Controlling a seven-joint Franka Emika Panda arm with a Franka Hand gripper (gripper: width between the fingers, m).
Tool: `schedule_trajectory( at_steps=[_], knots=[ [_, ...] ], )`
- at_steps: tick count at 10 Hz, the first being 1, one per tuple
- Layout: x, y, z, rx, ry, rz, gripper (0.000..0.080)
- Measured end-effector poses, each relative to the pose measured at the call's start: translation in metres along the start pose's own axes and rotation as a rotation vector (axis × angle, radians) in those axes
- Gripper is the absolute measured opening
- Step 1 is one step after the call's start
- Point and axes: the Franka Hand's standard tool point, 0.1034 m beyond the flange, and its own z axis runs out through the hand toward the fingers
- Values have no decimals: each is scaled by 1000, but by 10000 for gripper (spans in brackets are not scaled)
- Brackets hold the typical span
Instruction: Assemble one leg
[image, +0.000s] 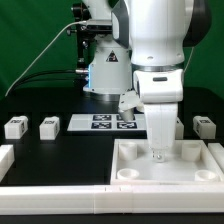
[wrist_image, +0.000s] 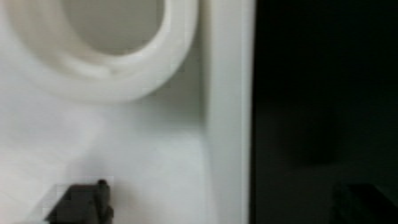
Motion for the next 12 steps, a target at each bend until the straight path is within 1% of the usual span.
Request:
schedule_trajectory(
  at_steps=[1, 2, 5, 6, 7, 8, 9, 10, 11, 12],
  knots=[
    [1, 1, -2, -3, 0, 9, 640],
    [2, 1, -5, -10, 0, 32, 647],
    [0, -1, -30, -42, -5, 105, 649],
    [-1, -4, -38, -53, -7, 143, 649],
    [1, -9, -48, -72, -4, 196, 649],
    [4, -14, -53, -85, -1, 241, 649],
    [9, -17, -56, -108, 12, 293, 649],
    [14, -21, -54, -137, 33, 329, 649],
    [13, -24, -51, -134, 35, 350, 649],
    [13, -24, -52, -135, 37, 372, 649]
  ],
)
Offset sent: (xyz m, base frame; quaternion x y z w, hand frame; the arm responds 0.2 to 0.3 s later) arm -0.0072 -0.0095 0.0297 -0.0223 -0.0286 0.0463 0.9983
